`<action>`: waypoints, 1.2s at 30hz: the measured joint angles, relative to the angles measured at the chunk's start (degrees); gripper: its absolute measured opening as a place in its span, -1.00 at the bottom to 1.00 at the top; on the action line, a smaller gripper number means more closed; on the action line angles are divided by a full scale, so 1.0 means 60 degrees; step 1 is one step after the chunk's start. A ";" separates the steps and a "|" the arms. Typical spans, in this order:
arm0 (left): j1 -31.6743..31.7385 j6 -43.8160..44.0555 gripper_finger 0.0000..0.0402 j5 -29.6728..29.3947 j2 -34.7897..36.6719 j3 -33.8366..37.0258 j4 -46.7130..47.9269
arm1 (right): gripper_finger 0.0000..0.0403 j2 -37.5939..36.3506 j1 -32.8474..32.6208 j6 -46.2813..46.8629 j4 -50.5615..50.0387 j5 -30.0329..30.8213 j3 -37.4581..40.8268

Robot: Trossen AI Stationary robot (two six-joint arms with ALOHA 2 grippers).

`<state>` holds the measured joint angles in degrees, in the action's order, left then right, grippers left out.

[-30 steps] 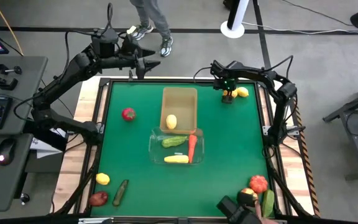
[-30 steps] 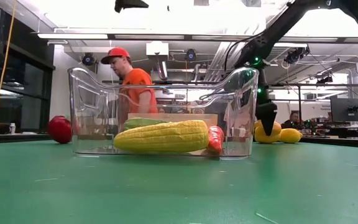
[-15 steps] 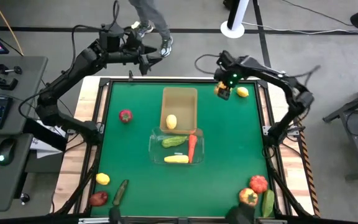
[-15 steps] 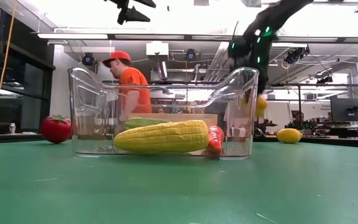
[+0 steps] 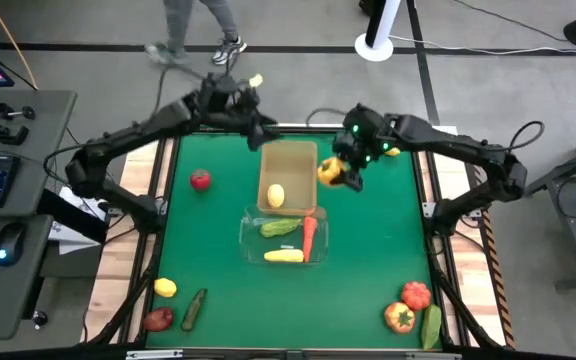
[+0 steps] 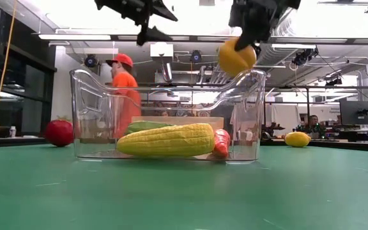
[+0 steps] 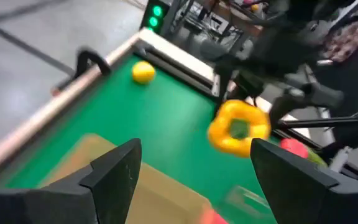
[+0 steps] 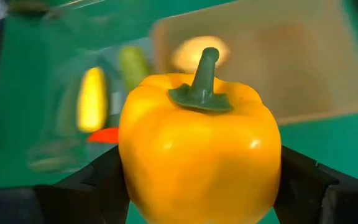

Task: Sort produce into baskets
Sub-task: Put the yellow bell pepper into the transparent bin

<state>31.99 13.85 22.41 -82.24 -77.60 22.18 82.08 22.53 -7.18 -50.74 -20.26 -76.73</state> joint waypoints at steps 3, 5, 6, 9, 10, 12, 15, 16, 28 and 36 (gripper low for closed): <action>-0.0314 0.1059 0.44 -0.0061 0.0646 0.1452 -0.1412 | 0.37 0.0000 -0.0887 0.0417 0.0000 -0.0024 0.0000; -0.0483 0.1685 0.44 -0.0076 0.1235 0.2317 -0.2454 | 0.37 0.0011 -0.1489 0.0917 0.0138 -0.0026 0.0000; -0.0549 0.1958 0.44 -0.0079 0.1561 0.2714 -0.2913 | 0.37 0.0047 -0.1779 0.1244 0.0295 -0.0028 0.0000; -0.0725 0.2409 0.44 -0.0097 0.2675 0.3705 -0.3941 | 0.37 0.0214 -0.2715 0.2413 0.0949 0.0141 0.0000; -0.0764 0.2466 0.44 -0.0121 0.3087 0.3944 -0.4071 | 0.37 0.0267 -0.3005 0.2827 0.1292 0.0267 0.0000; -0.0794 0.2505 0.44 -0.0144 0.3861 0.4327 -0.4113 | 0.37 0.0515 -0.3585 0.3690 0.1835 0.0760 0.0000; -0.0800 0.2417 0.44 -0.0160 0.4862 0.4760 -0.3950 | 0.37 0.0949 -0.4281 0.4865 0.2596 0.1712 0.0000; -0.0823 0.2365 0.44 -0.0171 0.5163 0.4866 -0.3916 | 0.37 0.1111 -0.4455 0.5254 0.2737 0.2031 0.0000; -0.0854 0.2259 0.44 -0.0163 0.7044 0.5697 -0.3593 | 0.52 0.2449 -0.5609 0.7972 0.3181 0.4089 0.0000; -0.0854 0.2100 0.44 -0.0163 0.6950 0.5697 -0.3606 | 0.53 0.2576 -0.5641 0.8233 0.3246 0.4269 0.0000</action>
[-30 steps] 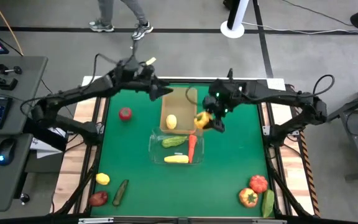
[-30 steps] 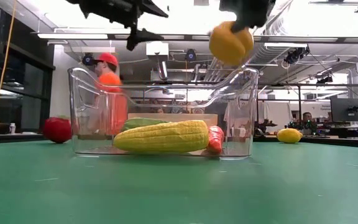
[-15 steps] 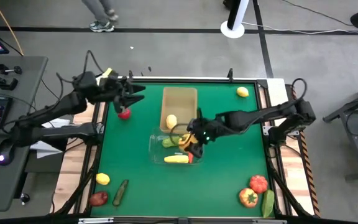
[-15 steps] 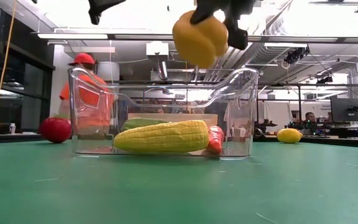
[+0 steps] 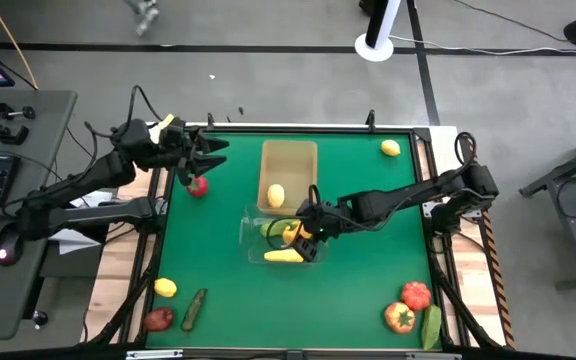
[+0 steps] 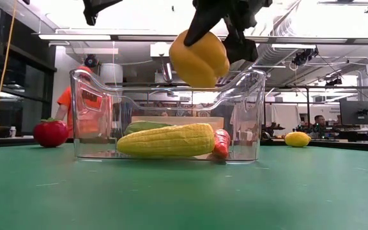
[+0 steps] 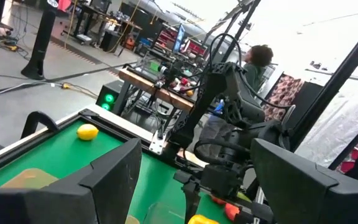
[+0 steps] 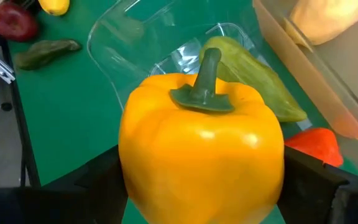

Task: Sort produce into baskets
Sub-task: Put the yellow bell pepper into the transparent bin

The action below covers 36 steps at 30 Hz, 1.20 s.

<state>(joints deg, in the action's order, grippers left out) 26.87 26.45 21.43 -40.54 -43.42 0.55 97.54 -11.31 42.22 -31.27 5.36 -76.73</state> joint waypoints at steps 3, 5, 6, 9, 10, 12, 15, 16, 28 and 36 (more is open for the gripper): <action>0.0000 -0.0002 0.44 0.0000 0.0002 0.0000 -0.0003 | 0.54 -0.0036 0.0000 0.0000 0.0063 -0.0002 0.0000; 0.0000 -0.0002 0.44 0.0000 -0.0001 0.0000 -0.0005 | 0.54 -0.0044 0.0000 0.0000 0.0127 -0.0002 0.0000; 0.0000 0.0000 0.44 0.0000 -0.0002 0.0000 0.0000 | 0.54 -0.0044 0.0000 -0.0007 0.0127 -0.0006 0.0000; 0.0000 0.0049 0.44 0.0004 -0.0002 0.0000 -0.0003 | 0.54 -0.0044 0.0000 -0.0011 0.0229 -0.0010 0.0000; 0.0000 0.0049 0.44 0.0004 -0.0002 0.0000 0.0001 | 0.54 -0.0044 0.0000 -0.0006 0.0280 -0.0049 0.0000; 0.0000 0.0066 0.44 0.0004 -0.0002 0.0000 -0.0003 | 0.54 -0.0044 0.0000 0.0103 0.0377 -0.0071 0.0000; 0.0000 0.0074 0.44 0.0005 -0.0002 0.0000 0.0001 | 0.54 -0.0044 0.0000 0.0528 0.0461 -0.0074 0.0000; 0.0000 0.0077 0.44 0.0004 -0.0002 0.0000 0.0001 | 0.54 -0.0044 0.0000 0.0681 0.0442 -0.0071 0.0000; 0.0000 0.0071 0.44 0.0004 -0.0009 0.0000 -0.0005 | 0.58 -0.0044 0.0073 0.0144 0.0473 -0.0541 0.0000; 0.0000 0.0077 0.44 0.0004 -0.0009 0.0000 -0.0072 | 0.95 -0.0044 0.0226 -0.0022 0.0481 -0.0610 0.0000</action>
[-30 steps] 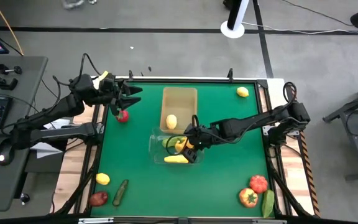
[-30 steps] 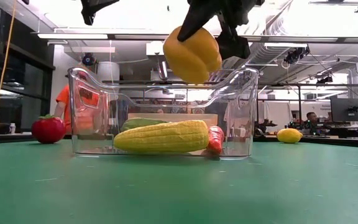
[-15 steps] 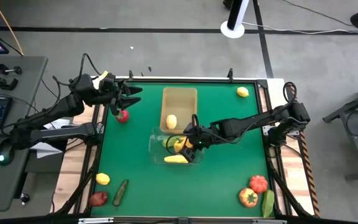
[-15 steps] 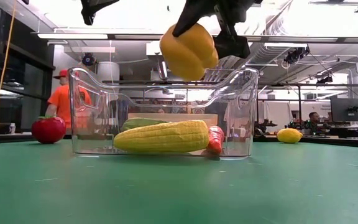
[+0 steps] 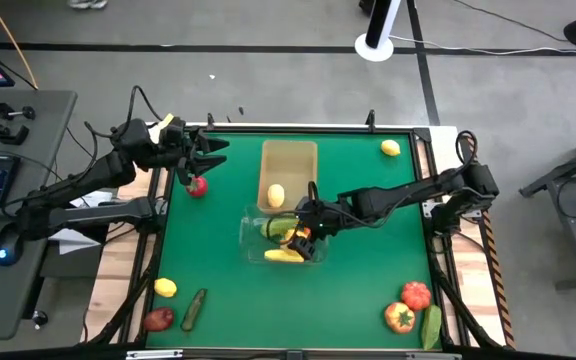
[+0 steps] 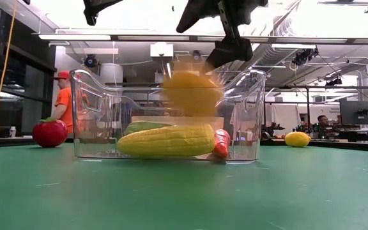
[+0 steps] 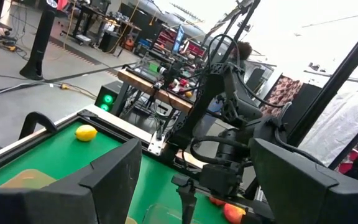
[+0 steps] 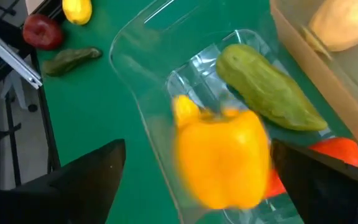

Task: Sort produce into baskets
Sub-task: Put the yellow bell pepper into the transparent bin, then put the red tomato into the orange bin

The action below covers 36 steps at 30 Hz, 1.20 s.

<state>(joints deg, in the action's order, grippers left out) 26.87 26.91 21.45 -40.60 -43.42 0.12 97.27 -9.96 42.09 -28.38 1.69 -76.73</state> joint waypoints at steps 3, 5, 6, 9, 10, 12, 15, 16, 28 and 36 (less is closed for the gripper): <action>0.0004 0.0009 0.44 -0.0004 0.0000 0.0000 -0.0004 | 0.92 -0.0034 0.0121 -0.0181 0.0000 0.0237 -0.0002; 0.0000 0.0417 0.44 -0.0153 0.0000 -0.0001 0.0000 | 0.92 -0.0137 0.0298 -0.0270 -0.0043 0.0217 -0.0097; 0.0001 0.0925 0.44 -0.0424 -0.0007 -0.0049 0.0103 | 0.92 -0.0213 0.0420 -0.0313 -0.0029 0.0197 -0.0200; 0.0049 0.1555 0.44 -0.0969 -0.0507 -0.0936 0.1593 | 0.92 -0.0629 0.0740 -0.0728 -0.0127 0.0260 -0.0528; 0.0076 0.1216 0.44 -0.1179 -0.0797 -0.1479 0.2652 | 0.92 -0.0795 0.0827 -0.0952 -0.0155 0.0318 -0.0613; 0.0140 0.0423 0.44 -0.2000 -0.1567 -0.2759 0.5265 | 0.92 -0.1153 0.0973 -0.1304 -0.0221 0.0514 -0.0704; 0.0203 -0.0629 0.44 -0.3718 -0.3171 -0.4558 0.9380 | 0.92 -0.1752 0.1204 -0.1505 -0.0637 0.1017 -0.0710; 0.0250 -0.0889 0.44 -0.4407 -0.3655 -0.4898 1.0630 | 0.92 -0.1927 0.1275 -0.1528 -0.0816 0.1217 -0.0710; 0.0404 0.0323 0.44 -0.5290 -0.6271 -0.2393 1.2244 | 0.92 -0.2496 0.1740 -0.2805 -0.2992 0.1772 -0.0707; 0.0434 0.1808 0.44 -0.5061 -0.6217 -0.1184 1.1228 | 0.92 -0.2459 0.1778 -0.3541 -0.3521 0.1443 -0.0488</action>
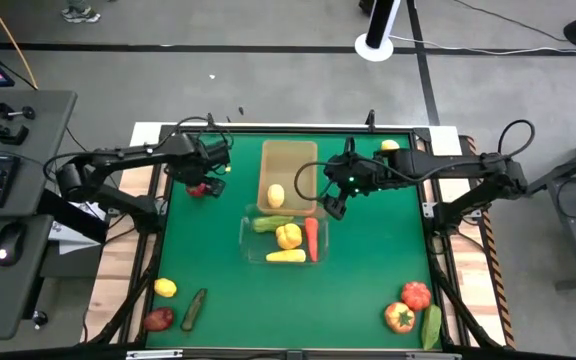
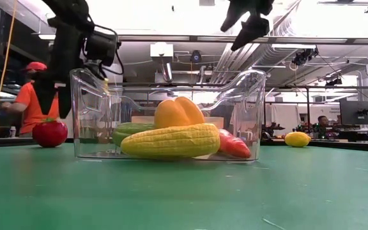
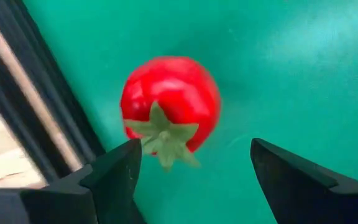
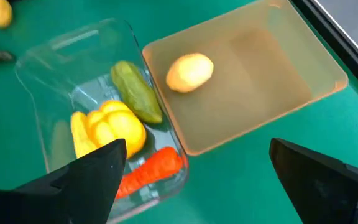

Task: Sort produce into baskets
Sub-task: Put the red tomato into the orange bin

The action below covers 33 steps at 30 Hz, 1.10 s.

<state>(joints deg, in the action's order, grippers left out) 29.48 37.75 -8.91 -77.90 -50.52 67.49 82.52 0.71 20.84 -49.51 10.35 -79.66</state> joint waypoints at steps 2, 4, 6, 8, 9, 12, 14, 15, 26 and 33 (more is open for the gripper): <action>0.0032 0.0290 0.44 -0.0127 -0.0012 0.0226 -0.0361 | 0.92 -0.0002 0.0004 -0.0167 -0.0013 -0.0010 0.0000; 0.0068 0.0655 0.44 -0.0379 -0.0016 0.0434 -0.0696 | 0.92 0.0000 0.0000 -0.0270 -0.0020 -0.0053 0.0000; 0.0096 0.0930 0.44 -0.0629 -0.0016 0.0634 -0.0963 | 0.92 0.0000 -0.0004 -0.0280 -0.0032 -0.0093 0.0000; 0.0096 0.1116 0.44 -0.0784 -0.0016 0.0854 -0.1179 | 0.92 0.0000 -0.0004 -0.0301 -0.0034 -0.0281 0.0000; 0.0094 0.1188 0.44 -0.0851 -0.0016 0.0976 -0.1297 | 0.92 0.0000 -0.0004 -0.0306 -0.0034 -0.0348 0.0000; 0.0087 0.1432 0.44 -0.1281 -0.0024 0.1337 -0.1505 | 0.92 0.0000 -0.0004 -0.0256 -0.0031 -0.0372 0.0000; 0.0090 0.1519 0.44 -0.1599 -0.0027 0.1592 -0.1744 | 0.92 0.0000 -0.0007 -0.0212 -0.0032 -0.0374 0.0000; 0.0090 0.1520 0.44 -0.1667 -0.0026 0.1701 -0.1871 | 0.92 0.0000 -0.0007 -0.0173 -0.0030 -0.0375 0.0000; -0.0012 0.0861 0.22 -0.1546 0.0027 0.1416 -0.2569 | 0.92 -0.0020 -0.0018 0.0022 -0.0008 -0.0579 0.0000; -0.0291 -0.0230 0.04 -0.1950 0.1023 -0.1230 -0.3182 | 0.92 -0.0609 -0.0018 0.0264 0.0014 -0.0635 -0.0015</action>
<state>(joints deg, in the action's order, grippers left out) 27.73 36.37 -20.62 -71.76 -57.90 48.40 78.86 0.60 22.42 -49.43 6.54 -79.75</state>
